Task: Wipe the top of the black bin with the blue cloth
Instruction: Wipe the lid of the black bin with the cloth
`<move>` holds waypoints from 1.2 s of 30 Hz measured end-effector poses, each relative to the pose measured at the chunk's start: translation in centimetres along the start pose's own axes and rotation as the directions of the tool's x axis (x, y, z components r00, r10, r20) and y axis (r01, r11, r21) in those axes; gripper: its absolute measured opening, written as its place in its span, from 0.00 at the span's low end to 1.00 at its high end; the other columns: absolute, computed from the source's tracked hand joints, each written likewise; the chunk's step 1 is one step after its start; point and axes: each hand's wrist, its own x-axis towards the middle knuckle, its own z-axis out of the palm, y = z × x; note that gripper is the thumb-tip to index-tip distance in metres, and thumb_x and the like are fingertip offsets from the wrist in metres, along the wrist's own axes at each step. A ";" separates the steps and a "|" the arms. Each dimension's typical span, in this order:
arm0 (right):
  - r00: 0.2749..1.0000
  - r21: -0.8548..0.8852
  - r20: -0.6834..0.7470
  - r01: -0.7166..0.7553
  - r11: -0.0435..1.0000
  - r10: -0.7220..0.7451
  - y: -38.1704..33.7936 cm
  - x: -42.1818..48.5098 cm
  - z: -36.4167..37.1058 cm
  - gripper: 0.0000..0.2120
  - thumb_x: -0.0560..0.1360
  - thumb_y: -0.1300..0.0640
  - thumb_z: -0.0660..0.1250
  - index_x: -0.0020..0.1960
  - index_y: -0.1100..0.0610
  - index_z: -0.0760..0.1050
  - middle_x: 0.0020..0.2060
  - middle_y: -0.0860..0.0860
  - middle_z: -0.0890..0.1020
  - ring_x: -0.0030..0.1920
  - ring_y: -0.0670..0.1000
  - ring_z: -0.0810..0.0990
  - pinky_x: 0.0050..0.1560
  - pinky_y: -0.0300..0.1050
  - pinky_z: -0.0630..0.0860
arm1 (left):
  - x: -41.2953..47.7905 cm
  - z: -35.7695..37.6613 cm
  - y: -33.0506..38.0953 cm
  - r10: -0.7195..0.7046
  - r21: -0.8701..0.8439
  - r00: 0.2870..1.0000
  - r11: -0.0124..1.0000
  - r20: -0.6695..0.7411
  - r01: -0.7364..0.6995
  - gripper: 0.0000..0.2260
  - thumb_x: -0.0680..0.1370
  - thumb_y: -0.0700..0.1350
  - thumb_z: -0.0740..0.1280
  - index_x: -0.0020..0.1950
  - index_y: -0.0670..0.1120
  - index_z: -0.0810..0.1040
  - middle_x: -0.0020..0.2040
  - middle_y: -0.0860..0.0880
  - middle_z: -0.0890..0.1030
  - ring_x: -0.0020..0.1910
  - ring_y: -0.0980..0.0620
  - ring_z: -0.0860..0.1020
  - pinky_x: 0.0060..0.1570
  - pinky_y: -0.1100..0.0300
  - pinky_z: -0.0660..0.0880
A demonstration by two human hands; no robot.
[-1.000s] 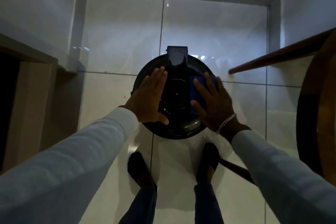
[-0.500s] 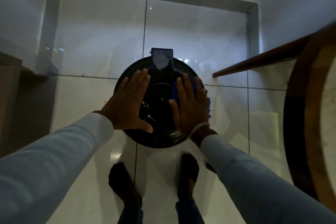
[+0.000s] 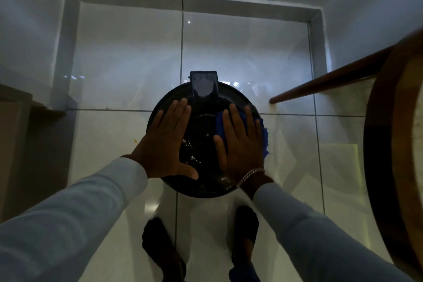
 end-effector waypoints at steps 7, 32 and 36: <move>0.998 0.024 -0.008 -0.063 0.998 0.064 -0.5 1.6 -0.7 0.29 0.77 0.42 0.53 0.74 0.55 0.58 0.75 0.55 0.63 0.76 0.60 0.55 0.74 0.63 0.54 | 0.1 0.0 0.6 -0.049 -0.087 0.999 0.995 -0.006 0.048 0.63 0.57 0.74 0.69 0.75 0.48 0.34 0.78 0.49 0.35 0.75 0.51 0.32 0.75 0.48 0.38; 0.988 0.049 -0.040 -0.146 0.988 0.148 -3.0 -4.2 1.3 0.30 0.78 0.43 0.50 0.76 0.56 0.53 0.76 0.54 0.56 0.77 0.54 0.48 0.76 0.55 0.46 | 0.6 0.2 0.5 -0.025 -0.092 0.999 0.995 -0.024 0.022 0.62 0.58 0.75 0.67 0.75 0.48 0.34 0.78 0.49 0.36 0.76 0.50 0.34 0.74 0.49 0.37; 0.988 0.101 0.041 -0.155 0.983 0.151 -4.4 -5.6 0.8 0.30 0.78 0.44 0.49 0.76 0.55 0.52 0.76 0.52 0.52 0.78 0.55 0.47 0.76 0.56 0.45 | 0.5 0.4 0.3 -0.015 -0.055 0.999 0.998 -0.042 0.013 0.61 0.58 0.76 0.65 0.75 0.47 0.35 0.78 0.49 0.37 0.76 0.50 0.34 0.74 0.49 0.38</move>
